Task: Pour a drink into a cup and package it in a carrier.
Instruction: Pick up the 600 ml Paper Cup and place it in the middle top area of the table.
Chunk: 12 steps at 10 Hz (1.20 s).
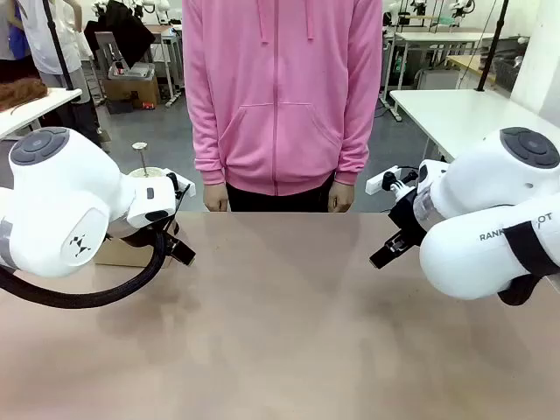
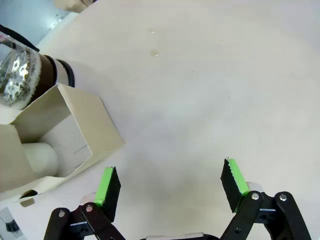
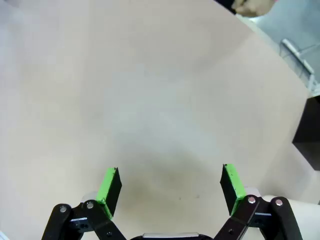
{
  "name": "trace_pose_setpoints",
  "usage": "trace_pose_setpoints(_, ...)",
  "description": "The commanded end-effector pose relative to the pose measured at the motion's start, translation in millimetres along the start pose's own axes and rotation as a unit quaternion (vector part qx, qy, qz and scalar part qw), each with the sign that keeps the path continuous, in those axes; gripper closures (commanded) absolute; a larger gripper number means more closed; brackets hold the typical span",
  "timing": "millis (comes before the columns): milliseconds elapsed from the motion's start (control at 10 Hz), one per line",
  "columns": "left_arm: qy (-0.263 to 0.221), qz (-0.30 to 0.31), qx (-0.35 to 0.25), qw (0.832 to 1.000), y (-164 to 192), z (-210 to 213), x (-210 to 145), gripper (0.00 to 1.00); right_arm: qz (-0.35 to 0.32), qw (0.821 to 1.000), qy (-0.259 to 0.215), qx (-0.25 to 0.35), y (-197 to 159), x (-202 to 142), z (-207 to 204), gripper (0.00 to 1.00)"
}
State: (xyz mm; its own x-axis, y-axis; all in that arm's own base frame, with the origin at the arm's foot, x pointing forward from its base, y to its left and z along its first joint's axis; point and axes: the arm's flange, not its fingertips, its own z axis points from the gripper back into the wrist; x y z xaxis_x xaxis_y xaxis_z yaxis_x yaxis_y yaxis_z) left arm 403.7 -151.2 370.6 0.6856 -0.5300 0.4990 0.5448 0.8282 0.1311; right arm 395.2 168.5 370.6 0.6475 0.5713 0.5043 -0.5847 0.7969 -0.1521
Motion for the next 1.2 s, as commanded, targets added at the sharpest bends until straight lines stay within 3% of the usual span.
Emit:
trace_pose_setpoints(0, 0.0, 0.0, 0.0, 1.0, 0, 0, 0, 0.0, 0.0, 1.0, 0.0, 0.0, 0, 0, 0, 0.0)
trace_pose_setpoints(800, 0.0, 0.0, 0.0, 1.0, 0, 0, 0, 0.0, 0.0, 1.0, 0.0, 0.0, 0, 0, 0, 0.0)
trace_pose_setpoints(1100, 0.0, 0.0, 0.0, 1.0, 0, 0, 0, 0.0, 0.009, 1.0, -0.001, 0.015, -56, 63, 48, 0.0)
